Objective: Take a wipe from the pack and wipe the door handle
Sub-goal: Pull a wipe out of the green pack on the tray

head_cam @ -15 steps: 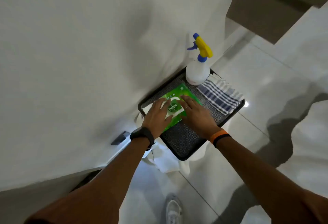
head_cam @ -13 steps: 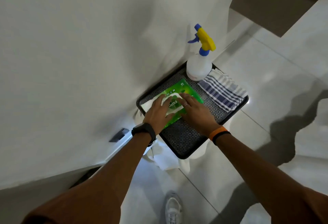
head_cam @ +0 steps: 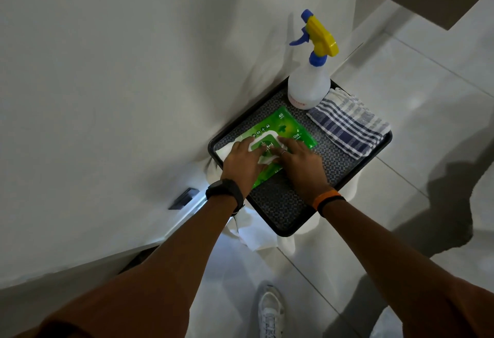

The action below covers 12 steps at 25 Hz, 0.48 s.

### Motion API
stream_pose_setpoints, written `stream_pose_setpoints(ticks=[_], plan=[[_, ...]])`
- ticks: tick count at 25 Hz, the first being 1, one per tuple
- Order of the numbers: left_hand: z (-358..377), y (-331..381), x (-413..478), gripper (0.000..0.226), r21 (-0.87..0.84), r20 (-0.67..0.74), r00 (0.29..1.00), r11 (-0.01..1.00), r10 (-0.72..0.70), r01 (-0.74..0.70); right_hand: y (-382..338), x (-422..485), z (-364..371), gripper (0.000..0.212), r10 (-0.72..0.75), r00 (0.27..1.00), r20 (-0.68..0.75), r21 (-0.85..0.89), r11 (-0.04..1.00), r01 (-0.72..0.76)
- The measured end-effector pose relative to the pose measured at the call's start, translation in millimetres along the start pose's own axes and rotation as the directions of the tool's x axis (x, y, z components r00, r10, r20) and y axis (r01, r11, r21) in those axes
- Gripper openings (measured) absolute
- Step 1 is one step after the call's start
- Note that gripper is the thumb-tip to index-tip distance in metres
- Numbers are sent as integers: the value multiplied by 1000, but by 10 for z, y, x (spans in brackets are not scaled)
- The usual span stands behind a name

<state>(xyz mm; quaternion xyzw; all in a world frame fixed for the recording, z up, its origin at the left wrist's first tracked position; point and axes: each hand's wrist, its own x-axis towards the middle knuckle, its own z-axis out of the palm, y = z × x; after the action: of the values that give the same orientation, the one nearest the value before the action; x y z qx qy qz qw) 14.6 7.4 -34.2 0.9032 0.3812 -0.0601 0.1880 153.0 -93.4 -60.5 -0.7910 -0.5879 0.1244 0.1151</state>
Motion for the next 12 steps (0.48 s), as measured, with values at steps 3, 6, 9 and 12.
stream_pose_setpoints(ticks=[3, 6, 9, 12], plan=[[18, -9, -1, 43, -2, -9, 1000, 1000, 0, 0, -2, -22, 49, 35, -6, 999, -46, -14, 1000, 5], [38, -28, -11, 42, -7, -22, 1000, 1000, 3, -3, -6, -41, 78, 36, -12, 999, -47, -33, 999, 11], [43, -40, -14, 43, -40, -46, 999, 999, 5, -7, 20, -66, 94, 40, -83, 992, -90, -85, 994, 75], [49, -65, -11, 47, -55, -59, 998, 998, 10, -13, 50, -56, 138, 42, -187, 974, -127, -170, 972, 164]])
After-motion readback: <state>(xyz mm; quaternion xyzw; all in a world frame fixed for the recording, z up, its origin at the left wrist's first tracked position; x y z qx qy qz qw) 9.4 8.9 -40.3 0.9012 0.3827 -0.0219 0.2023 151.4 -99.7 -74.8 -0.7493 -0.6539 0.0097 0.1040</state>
